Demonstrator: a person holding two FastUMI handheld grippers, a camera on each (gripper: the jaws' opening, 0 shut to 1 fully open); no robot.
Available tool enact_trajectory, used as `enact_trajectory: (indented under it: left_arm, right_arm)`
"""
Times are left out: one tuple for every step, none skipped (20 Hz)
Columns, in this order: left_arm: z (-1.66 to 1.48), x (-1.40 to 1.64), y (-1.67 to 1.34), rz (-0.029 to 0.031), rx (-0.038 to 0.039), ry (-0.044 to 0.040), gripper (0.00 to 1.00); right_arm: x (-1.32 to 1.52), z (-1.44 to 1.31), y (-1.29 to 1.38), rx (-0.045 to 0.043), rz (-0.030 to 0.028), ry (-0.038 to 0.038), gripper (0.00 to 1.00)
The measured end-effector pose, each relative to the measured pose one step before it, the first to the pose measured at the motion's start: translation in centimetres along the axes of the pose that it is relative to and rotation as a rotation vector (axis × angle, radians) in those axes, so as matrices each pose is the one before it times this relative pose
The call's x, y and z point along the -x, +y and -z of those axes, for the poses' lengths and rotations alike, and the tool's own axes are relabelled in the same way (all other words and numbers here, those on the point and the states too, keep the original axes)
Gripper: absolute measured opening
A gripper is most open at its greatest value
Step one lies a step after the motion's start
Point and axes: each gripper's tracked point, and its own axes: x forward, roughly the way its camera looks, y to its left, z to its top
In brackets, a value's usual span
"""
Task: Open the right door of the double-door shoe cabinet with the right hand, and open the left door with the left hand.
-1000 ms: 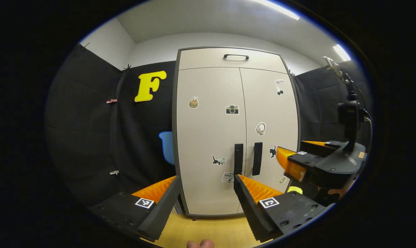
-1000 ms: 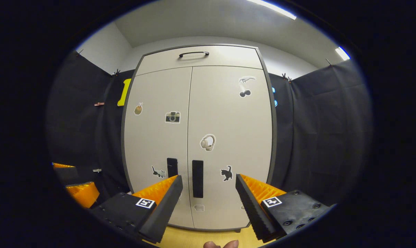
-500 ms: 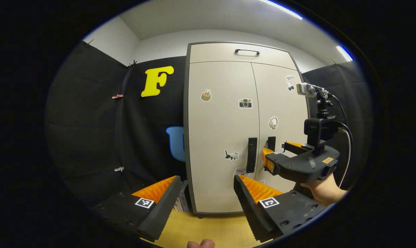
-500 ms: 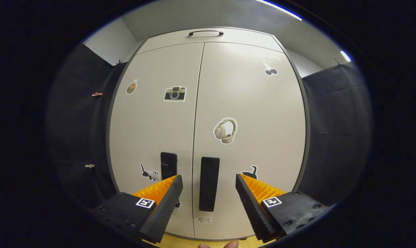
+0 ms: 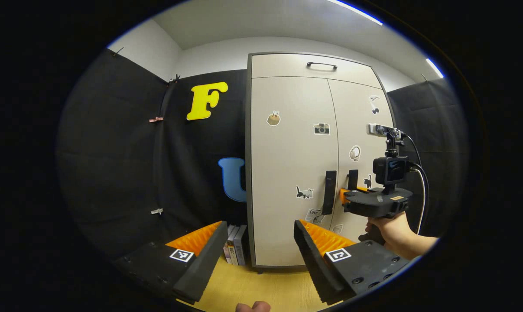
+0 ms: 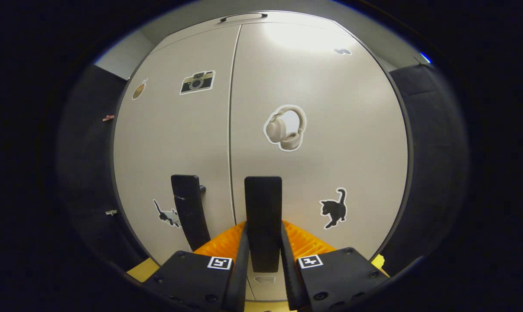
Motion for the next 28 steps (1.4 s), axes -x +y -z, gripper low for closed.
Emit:
enact_trajectory:
  left_arm:
    - [-0.001, 0.11, 0.127, -0.00312, 0.00279, 0.00196, 0.95]
    - [-0.001, 0.11, 0.153, -0.00312, 0.00241, -0.00095, 0.95]
    - [-0.089, 0.111, 0.108, -0.00328, 0.00118, -0.00163, 0.95]
    - [-0.031, 0.215, 0.141, -0.00243, 0.00103, -0.0014, 0.95]
    - [0.118, 0.176, -0.014, -0.00158, 0.00134, -0.00167, 0.95]
    - [0.041, 0.209, 0.043, -0.00174, 0.00172, 0.00058, 0.95]
    - [0.08, 0.23, 0.045, -0.00277, 0.0017, -0.00155, 0.95]
    - [-0.09, 0.221, 0.004, -0.00269, 0.00037, -0.00006, 0.95]
    - [0.152, 0.357, 0.125, -0.00457, -0.00008, 0.00166, 0.95]
    - [0.015, 0.309, 0.089, -0.00385, -0.00005, -0.00037, 0.95]
    - [0.014, 0.175, 0.098, -0.00421, 0.00076, 0.0014, 0.95]
    - [-0.051, 0.325, 0.02, -0.00352, 0.00219, -0.00124, 0.95]
    - [-0.003, 0.384, 0.018, -0.00382, 0.00276, -0.00264, 0.95]
    - [-0.062, 0.284, 0.036, -0.00367, 0.00203, -0.00112, 0.95]
    - [0.032, 0.126, 0.027, -0.00296, 0.00131, 0.0003, 0.95]
    - [0.071, 0.159, -0.1, -0.00122, -0.00157, 0.0014, 0.95]
    - [-0.03, 0.149, -0.134, -0.00287, -0.00323, 0.00091, 0.95]
    - [-0.005, 0.172, -0.188, -0.00206, -0.0037, 0.00143, 0.95]
    - [-0.042, 0.185, -0.259, -0.00075, -0.00225, -0.00152, 0.95]
    - [-0.117, 0.158, -0.273, -0.00031, -0.00067, -0.00037, 0.95]
    - [-0.021, 0.324, -0.486, 0.0016, 0.00004, 0.00056, 0.95]
    - [-0.004, 0.161, -0.291, 0.00071, -0.00081, 0.00081, 0.95]
    - [-0.005, 0.163, -0.301, -0.00205, -0.00182, -0.00029, 0.95]
    - [-0.123, 0.126, -0.141, -0.0046, 0.00108, -0.0042, 0.95]
    - [-0.111, 0.02, -0.26, -0.00028, 0.00333, -0.00159, 0.95]
    - [-0.115, 0.023, -0.374, 0.00219, 0.00343, -0.00002, 0.95]
    - [0.069, 0.139, -0.37, 0.00151, 0.00181, -0.0016, 0.95]
    - [-0.043, 0.044, -0.183, -0.00003, -0.00021, -0.00136, 0.95]
  right_arm:
    - [-0.166, -0.155, -0.012, -0.00551, 0.00859, -0.00448, 0.41]
    - [-0.343, 0.054, -0.043, -0.02047, 0.00603, 0.01255, 0.36]
    - [0.015, 0.016, -0.045, -0.01635, 0.00373, 0.01121, 0.36]
    - [-0.196, 0.069, -0.039, 0.0005, 0.00392, 0.00527, 0.31]
    - [0.174, -0.115, -0.055, 0.01228, 0.008, -0.00077, 0.25]
    - [-0.12, 0.116, -0.022, 0.00612, 0.00615, -0.00081, 0.25]
    - [0.177, 0.065, 0.049, -0.00043, 0.00419, -0.00807, 0.2]
    - [-0.208, -0.089, -0.043, -0.00778, -0.00172, 0.00183, 0.2]
    - [0.081, 0.017, -0.01, -0.01517, -0.00599, 0.00401, 0.2]
    - [0.01, 0.036, -0.007, -0.00706, -0.00386, 0.00871, 0.2]
    - [0.024, -0.041, -0.01, 0.00509, 0.00134, 0.00307, 0.14]
    - [0.205, 0.091, -0.03, 0.00611, -0.00323, 0.00908, 0.14]
    - [0.218, -0.017, 0.0, -0.00031, -0.00653, 0.00425, 0.14]
    - [0.294, -0.048, 0.031, -0.00391, -0.00836, 0.00272, 0.14]
    - [0.332, -0.138, 0.026, 0.00146, -0.01087, -0.00957, 0.14]
    - [0.425, -0.255, -0.045, -0.00088, -0.01462, -0.00464, 0.1]
    - [0.055, 0.008, -0.073, -0.0048, -0.01627, 0.00543, 0.11]
    - [0.407, -0.086, -0.157, -0.0117, -0.01655, -0.00188, 0.1]
    - [0.238, -0.007, -0.075, -0.00686, -0.01636, -0.00028, 0.1]
    - [0.202, -0.202, -0.076, 0.00156, -0.01268, -0.00871, 0.1]
    - [0.307, -0.021, -0.158, 0.00778, -0.00651, -0.00087, 0.1]
    - [0.372, -0.125, -0.146, 0.006, -0.00562, -0.00525, 0.1]
    - [0.388, -0.057, -0.168, -0.00897, -0.00397, -0.00147, 0.1]
    - [0.436, -0.001, -0.083, -0.00654, -0.00452, 0.00142, 0.1]
    - [0.378, -0.06, -0.246, 0.00305, -0.00385, -0.00032, 0.1]
    - [0.301, 0.01, -0.217, -0.00094, -0.00333, -0.00211, 0.1]
    - [0.255, -0.065, -0.214, -0.0081, -0.00657, -0.00009, 0.1]
    - [0.33, -0.117, -0.142, -0.00803, -0.00474, -0.00708, 0.1]
